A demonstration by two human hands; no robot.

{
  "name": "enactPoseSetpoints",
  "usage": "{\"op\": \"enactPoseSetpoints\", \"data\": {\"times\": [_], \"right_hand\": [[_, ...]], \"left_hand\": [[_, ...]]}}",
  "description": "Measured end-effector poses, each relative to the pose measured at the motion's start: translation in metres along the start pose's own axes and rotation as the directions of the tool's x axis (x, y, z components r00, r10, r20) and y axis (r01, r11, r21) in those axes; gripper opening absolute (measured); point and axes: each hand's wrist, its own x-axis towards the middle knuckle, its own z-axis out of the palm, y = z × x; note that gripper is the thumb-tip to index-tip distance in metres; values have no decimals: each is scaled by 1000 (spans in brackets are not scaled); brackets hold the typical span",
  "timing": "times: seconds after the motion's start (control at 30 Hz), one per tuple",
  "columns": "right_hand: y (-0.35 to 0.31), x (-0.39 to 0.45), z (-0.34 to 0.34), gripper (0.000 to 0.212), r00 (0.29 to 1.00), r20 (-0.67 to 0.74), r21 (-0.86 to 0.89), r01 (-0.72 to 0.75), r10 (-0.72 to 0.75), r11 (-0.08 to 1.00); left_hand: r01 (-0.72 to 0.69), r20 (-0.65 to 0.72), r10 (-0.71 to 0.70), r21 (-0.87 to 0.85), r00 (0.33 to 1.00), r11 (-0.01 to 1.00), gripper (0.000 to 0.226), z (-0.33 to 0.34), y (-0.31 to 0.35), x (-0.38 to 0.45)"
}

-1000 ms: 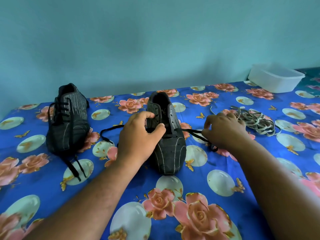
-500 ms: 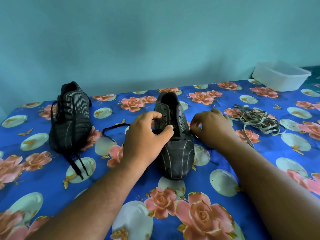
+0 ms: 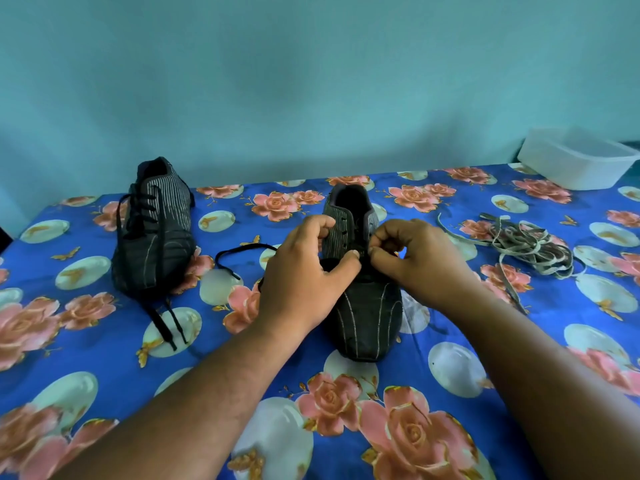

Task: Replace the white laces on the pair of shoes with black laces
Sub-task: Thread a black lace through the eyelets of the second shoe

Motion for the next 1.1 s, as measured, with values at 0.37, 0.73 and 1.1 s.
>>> {"op": "enactPoseSetpoints", "data": {"times": [0.37,0.73,1.1], "right_hand": [[6,11,18,24,971,-130,-147,183,-202,972],[11,14,28,20,970,-151,9,195,-192,981],[29,12,10,30,980,-159,47,127,-118,991]], "left_hand": [[-43,18,43,6,999,999,49,-2,-4,0],[-105,9,106,-76,994,992,25,-4,-12,7],[71,45,-60,-281,997,957,6,-5,-19,16]]}}
